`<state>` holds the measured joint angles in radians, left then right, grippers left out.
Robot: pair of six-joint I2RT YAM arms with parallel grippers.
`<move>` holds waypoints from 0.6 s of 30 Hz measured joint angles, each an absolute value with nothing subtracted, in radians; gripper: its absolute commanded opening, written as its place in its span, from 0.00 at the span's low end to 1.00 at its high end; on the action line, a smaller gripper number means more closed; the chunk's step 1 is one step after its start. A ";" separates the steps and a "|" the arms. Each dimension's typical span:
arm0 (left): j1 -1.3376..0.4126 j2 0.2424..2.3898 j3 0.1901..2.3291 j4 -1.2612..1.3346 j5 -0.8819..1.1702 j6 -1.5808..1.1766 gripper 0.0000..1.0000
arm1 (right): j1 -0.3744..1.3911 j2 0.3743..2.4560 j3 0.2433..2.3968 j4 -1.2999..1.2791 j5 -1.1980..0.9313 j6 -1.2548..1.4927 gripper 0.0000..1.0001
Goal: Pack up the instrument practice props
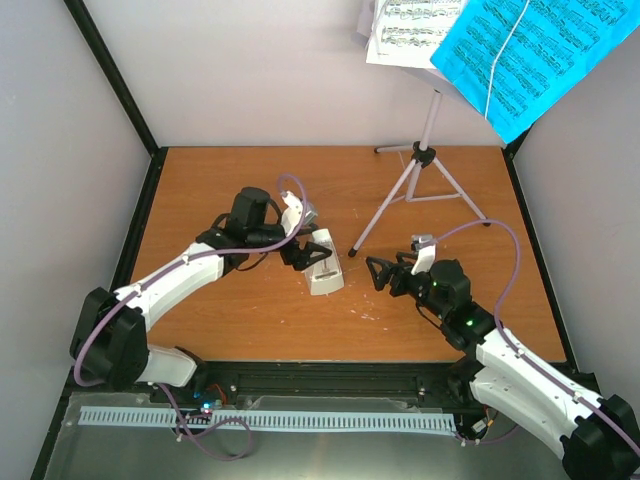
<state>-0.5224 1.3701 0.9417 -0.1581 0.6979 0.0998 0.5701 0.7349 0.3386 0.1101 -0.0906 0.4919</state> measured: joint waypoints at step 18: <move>-0.558 1.370 0.942 -0.155 0.583 0.177 0.48 | 0.556 0.711 0.284 0.159 -0.094 0.547 1.00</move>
<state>-0.5583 1.3697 0.9417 -0.1547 0.5827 0.1768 0.5560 0.7109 0.2840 0.1585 -0.0944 0.5468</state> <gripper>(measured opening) 0.510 0.999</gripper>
